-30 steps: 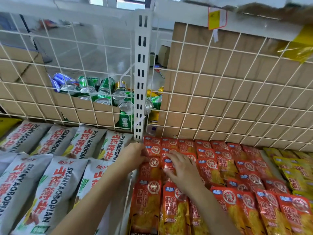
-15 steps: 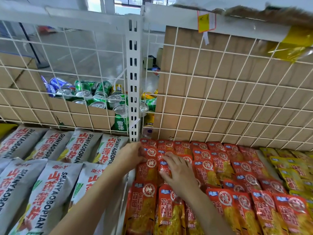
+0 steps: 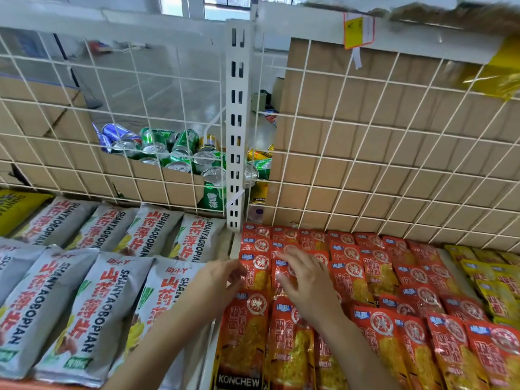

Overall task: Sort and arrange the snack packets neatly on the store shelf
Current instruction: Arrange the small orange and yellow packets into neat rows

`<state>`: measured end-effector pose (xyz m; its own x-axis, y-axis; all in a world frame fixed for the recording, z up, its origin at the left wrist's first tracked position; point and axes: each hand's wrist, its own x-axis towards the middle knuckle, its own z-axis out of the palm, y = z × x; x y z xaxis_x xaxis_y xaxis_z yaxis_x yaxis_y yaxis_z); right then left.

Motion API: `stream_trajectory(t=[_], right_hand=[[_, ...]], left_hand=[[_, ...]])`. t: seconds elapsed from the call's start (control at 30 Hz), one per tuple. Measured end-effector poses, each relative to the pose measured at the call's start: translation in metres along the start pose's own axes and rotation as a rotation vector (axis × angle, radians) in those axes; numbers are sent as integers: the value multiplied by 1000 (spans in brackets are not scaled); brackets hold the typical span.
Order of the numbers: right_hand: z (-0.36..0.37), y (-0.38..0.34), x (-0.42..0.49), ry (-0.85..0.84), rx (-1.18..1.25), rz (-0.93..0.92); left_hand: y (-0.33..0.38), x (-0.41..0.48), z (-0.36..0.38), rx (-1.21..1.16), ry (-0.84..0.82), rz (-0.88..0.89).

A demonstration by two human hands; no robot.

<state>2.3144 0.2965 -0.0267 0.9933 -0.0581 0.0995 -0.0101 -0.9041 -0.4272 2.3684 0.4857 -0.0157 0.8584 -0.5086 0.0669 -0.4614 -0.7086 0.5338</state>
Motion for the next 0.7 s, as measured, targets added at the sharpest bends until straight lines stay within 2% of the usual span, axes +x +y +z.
stream_trajectory(t=[0.1, 0.33, 0.53, 0.7], right_hand=[[-2, -11, -8, 32, 23, -73], [2, -28, -17, -59, -17, -162], [3, -31, -22, -51, 109, -144], [-8, -34, -24, -25, 333, -31]], left_hand=[[-1, -11, 9, 13, -30, 19], [-2, -21, 12, 3, -27, 30], [1, -24, 9, -4, 5, -2], [2, -22, 5, 5, -39, -30]])
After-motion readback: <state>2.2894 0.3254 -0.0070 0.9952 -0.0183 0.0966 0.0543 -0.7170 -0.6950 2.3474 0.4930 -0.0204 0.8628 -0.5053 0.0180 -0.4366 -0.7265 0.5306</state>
